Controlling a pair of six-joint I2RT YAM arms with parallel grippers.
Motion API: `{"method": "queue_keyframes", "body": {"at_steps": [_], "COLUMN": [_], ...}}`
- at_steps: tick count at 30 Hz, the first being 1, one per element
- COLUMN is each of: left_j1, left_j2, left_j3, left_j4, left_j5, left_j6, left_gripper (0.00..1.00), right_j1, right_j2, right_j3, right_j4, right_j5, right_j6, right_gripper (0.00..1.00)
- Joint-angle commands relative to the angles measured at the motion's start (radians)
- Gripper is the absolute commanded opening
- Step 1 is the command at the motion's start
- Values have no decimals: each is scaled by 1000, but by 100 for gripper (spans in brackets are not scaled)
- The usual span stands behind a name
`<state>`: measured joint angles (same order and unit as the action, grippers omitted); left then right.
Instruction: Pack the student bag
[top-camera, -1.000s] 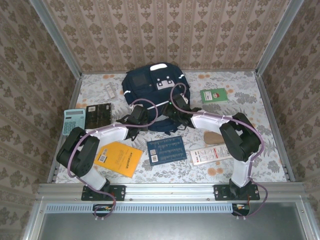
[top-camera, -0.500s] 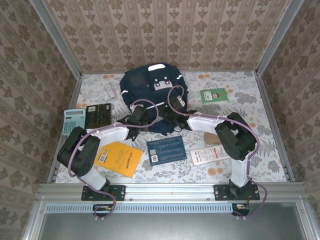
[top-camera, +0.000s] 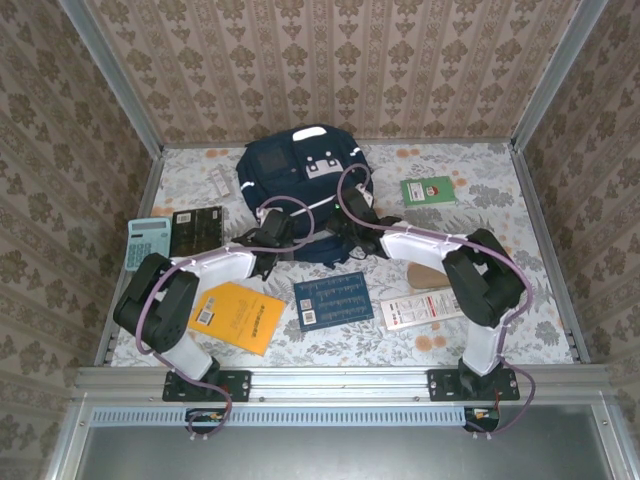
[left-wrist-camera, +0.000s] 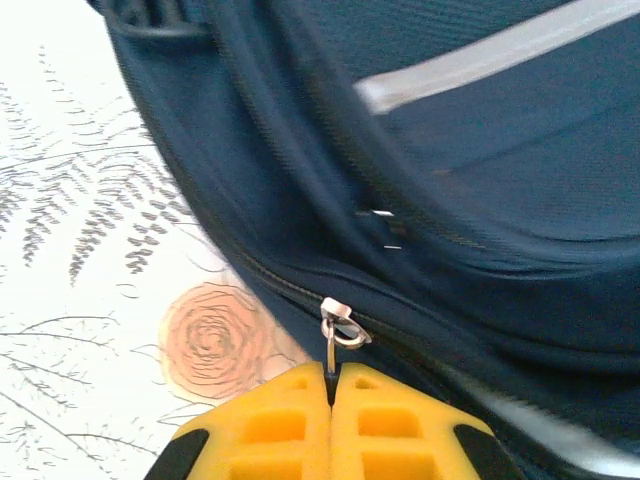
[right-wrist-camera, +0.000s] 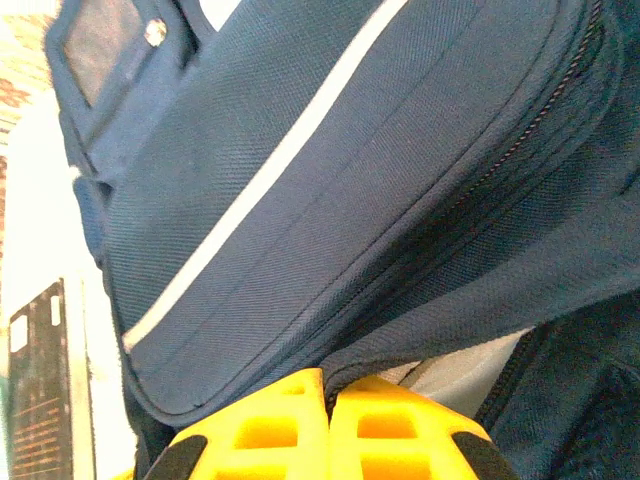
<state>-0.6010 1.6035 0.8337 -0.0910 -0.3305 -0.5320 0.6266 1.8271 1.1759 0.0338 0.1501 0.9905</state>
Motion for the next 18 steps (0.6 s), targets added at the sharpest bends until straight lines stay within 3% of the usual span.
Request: {"method": "queue_keyframes", "body": {"at_steps": [1, 9, 18], "left_j1": [48, 82, 183], "left_j2": [-29, -39, -1], "left_j3": [1, -5, 21], "left_j4": [-51, -56, -41], "left_j5": [-49, -104, -116], "left_j6": [-35, -19, -11], "left_gripper": [0, 0, 0], "right_j1": [-57, -118, -167], "right_j2": [-92, -168, -259], "right_j3": [-50, -85, -120], "right_j4": [-2, -29, -75], "right_j5": [42, 8, -3], "right_j6": [-61, -102, -156], "right_gripper": [0, 0, 0]}}
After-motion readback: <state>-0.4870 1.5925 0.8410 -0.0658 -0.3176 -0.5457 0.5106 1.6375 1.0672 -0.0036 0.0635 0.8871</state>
